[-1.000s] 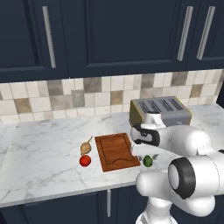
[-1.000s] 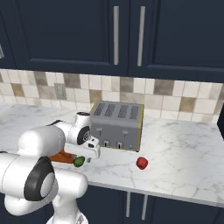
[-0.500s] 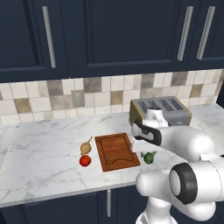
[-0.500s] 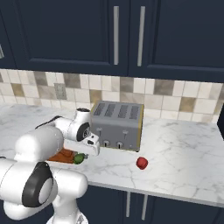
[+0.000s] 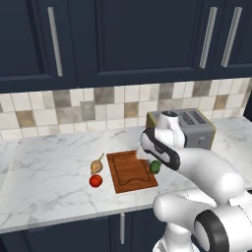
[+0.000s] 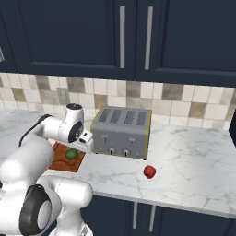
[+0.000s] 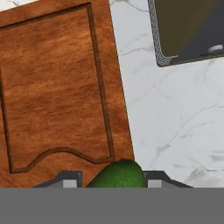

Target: Place the avocado, onion, tomato, and bell pepper on the cutting board.

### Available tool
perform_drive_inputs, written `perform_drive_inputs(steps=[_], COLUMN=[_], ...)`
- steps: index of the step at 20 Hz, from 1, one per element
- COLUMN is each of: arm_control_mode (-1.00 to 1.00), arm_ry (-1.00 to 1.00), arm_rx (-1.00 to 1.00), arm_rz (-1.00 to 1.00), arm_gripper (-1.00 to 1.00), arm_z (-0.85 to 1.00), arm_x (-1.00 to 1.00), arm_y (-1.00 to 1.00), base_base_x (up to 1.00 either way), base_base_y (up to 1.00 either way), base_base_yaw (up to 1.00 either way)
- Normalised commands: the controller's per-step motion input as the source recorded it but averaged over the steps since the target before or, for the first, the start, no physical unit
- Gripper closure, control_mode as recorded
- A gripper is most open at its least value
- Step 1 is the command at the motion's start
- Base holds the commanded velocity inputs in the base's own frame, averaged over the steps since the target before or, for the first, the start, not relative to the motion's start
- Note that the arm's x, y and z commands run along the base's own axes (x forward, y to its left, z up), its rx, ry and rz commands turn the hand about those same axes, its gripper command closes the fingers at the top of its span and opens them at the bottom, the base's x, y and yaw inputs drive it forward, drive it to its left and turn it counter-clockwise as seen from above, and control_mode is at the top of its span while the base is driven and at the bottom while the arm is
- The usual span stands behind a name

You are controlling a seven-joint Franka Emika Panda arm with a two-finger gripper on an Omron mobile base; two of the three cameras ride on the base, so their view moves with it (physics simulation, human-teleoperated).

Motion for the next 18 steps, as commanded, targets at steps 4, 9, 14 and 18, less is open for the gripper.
perform_drive_inputs(steps=[4,9,14,18], arm_control_mode=[-1.0,-1.0,-1.0,-1.0], arm_ry=[-0.19,-0.04,0.0,0.0], arm_rx=[0.0,0.03,0.04,0.0], arm_rz=[-0.11,-0.07,0.01,0.0], arm_gripper=[1.0,1.0,-1.0,-1.0], arm_z=[0.0,0.1,0.02,0.1], arm_x=[0.57,0.89,0.3,0.01], arm_y=[0.75,0.27,-0.04,0.0], base_base_x=[0.0,0.0,0.0,0.0], base_base_y=[0.0,0.0,0.0,0.0], base_base_yaw=[0.0,0.0,0.0,0.0])
